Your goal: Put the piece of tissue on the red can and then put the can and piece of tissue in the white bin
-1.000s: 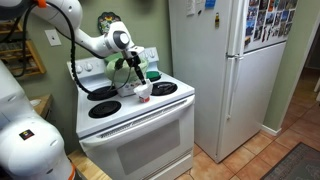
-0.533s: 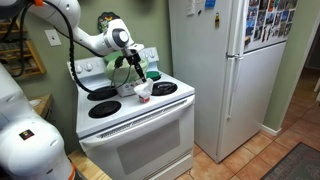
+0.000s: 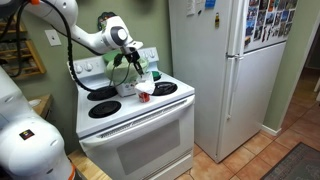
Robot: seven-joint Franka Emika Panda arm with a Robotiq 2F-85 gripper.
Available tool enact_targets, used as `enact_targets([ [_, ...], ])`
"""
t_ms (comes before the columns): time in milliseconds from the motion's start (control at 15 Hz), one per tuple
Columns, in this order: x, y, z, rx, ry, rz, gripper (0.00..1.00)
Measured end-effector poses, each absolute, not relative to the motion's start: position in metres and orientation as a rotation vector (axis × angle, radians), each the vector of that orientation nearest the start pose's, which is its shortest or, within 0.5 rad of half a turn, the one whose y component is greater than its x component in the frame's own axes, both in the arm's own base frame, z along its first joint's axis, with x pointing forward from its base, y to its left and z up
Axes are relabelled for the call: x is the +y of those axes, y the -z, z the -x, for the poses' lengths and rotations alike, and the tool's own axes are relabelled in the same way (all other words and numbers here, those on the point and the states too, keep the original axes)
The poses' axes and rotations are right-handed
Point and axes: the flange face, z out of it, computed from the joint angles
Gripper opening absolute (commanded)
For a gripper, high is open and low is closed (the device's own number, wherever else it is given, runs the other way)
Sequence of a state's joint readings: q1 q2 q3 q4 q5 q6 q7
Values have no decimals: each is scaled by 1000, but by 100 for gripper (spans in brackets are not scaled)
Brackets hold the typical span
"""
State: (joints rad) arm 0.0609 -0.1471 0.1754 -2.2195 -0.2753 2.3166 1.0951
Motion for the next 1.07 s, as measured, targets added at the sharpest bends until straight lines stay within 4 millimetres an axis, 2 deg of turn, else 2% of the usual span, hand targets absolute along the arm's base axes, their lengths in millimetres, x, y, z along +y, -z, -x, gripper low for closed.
enact_targets([
  [267,129,-452,-506,1055,503,2968,0],
  [533,127,-437,-503,1057,469,2993,0],
  [1067,119,-438,-503,1104,509,2995,0],
])
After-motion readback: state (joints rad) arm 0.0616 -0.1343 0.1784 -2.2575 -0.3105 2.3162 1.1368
